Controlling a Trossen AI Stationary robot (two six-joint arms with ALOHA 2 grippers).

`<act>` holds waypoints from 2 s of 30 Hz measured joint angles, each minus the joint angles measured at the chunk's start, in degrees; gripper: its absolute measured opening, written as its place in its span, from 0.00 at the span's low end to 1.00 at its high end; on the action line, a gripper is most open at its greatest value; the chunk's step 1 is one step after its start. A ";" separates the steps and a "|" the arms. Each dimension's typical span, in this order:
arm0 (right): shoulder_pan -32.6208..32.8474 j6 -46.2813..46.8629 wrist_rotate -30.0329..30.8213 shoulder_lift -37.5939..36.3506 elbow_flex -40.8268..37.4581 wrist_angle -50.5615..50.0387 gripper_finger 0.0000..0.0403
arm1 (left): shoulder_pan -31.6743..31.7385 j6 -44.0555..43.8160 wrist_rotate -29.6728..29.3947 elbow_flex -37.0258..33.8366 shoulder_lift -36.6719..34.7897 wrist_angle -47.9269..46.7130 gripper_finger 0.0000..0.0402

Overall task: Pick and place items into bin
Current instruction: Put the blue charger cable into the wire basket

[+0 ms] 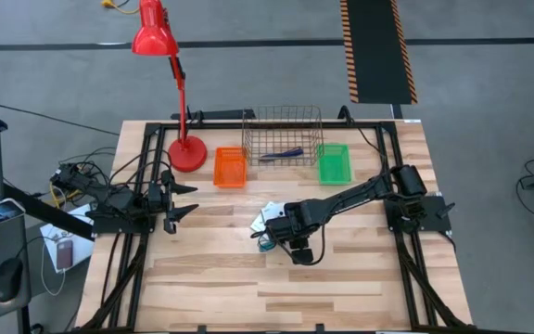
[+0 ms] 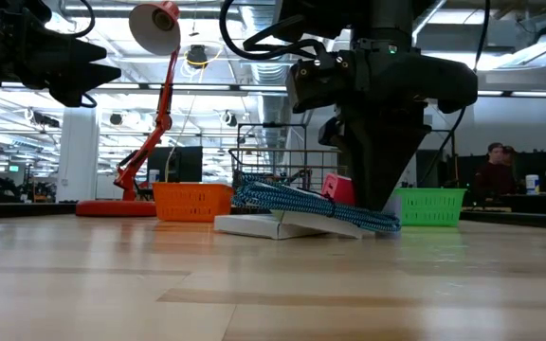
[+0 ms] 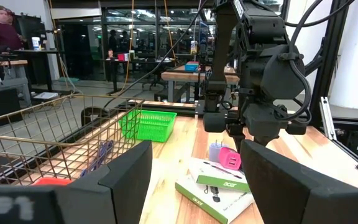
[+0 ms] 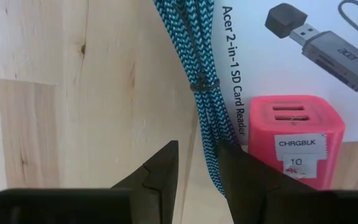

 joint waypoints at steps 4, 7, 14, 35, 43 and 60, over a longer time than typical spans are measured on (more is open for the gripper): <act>0.03 -0.01 0.02 0.02 0.00 0.01 0.26 | -0.02 0.00 0.00 -0.01 0.01 0.00 0.58; 0.04 0.02 0.02 0.02 0.00 0.01 0.26 | 0.00 0.00 0.00 0.00 0.01 0.00 0.58; 0.79 0.04 1.66 -1.54 0.58 -1.01 0.26 | -0.01 0.00 -0.01 -0.01 0.00 0.00 0.58; 3.48 -3.38 0.41 -0.83 2.12 0.22 0.26 | -0.02 0.00 -0.01 -0.02 0.00 0.00 0.58; 3.56 -2.96 -0.39 -0.87 2.14 0.54 0.26 | -0.01 0.00 -0.01 0.00 -0.01 0.00 0.58; 3.33 -2.48 -1.49 -0.92 -4.84 4.75 0.26 | -0.02 0.00 -0.01 -0.01 0.00 -0.01 0.58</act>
